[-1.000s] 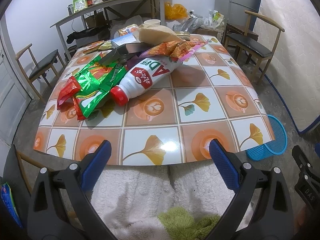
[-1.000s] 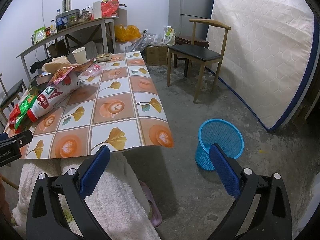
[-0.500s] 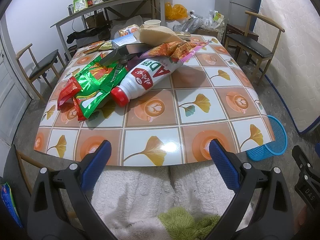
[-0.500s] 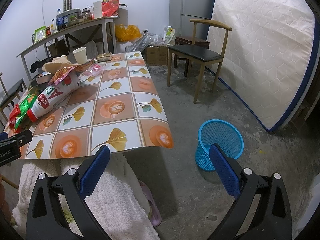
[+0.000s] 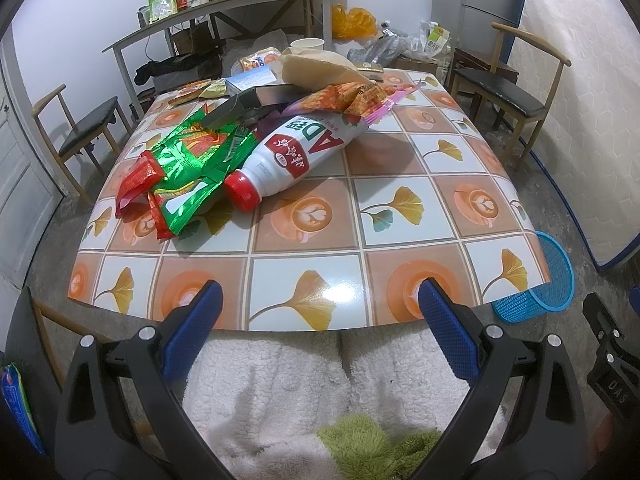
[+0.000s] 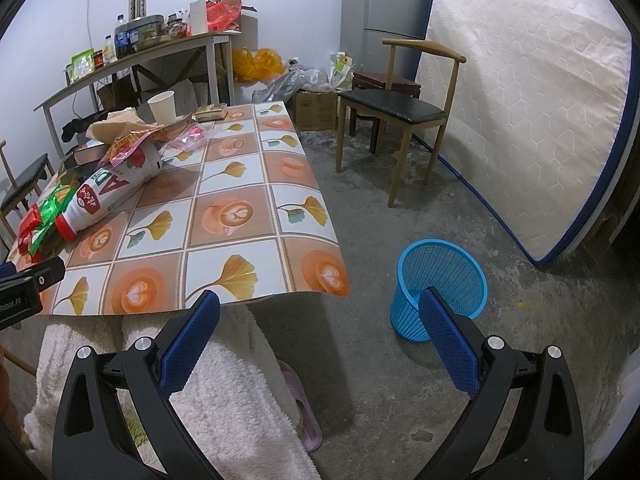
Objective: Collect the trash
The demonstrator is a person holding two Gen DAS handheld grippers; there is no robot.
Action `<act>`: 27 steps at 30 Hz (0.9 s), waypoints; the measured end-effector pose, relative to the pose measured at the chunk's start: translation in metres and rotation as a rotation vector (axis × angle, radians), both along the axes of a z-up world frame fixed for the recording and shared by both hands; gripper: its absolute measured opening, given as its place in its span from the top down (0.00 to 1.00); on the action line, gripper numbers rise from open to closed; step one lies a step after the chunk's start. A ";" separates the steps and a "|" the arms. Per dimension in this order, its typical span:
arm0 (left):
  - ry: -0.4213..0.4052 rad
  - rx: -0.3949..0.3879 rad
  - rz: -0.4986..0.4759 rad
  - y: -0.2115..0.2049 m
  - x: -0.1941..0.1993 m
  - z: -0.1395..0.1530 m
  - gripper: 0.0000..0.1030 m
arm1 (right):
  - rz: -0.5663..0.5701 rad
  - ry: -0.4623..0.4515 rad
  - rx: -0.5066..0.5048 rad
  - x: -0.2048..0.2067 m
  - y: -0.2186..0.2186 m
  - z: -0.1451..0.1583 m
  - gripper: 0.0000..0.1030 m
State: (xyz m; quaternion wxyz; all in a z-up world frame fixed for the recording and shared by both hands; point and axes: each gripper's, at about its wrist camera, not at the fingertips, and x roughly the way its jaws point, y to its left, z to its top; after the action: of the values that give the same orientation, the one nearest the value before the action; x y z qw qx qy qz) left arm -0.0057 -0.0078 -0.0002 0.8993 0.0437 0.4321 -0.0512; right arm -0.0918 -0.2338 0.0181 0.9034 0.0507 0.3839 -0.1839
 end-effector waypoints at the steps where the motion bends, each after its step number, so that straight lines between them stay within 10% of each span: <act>1: 0.000 0.000 0.000 0.000 0.000 0.000 0.08 | 0.000 0.000 0.000 0.000 0.000 0.000 0.06; 27: -0.090 -0.042 0.133 0.073 0.058 0.032 0.08 | 0.065 -0.142 0.030 0.068 0.020 0.034 0.06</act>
State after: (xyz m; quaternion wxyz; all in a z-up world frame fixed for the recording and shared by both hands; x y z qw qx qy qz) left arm 0.0519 0.0651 0.0314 0.9200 -0.0018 0.3920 0.0014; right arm -0.0243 -0.2134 0.0519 0.9330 0.0647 0.3231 -0.1450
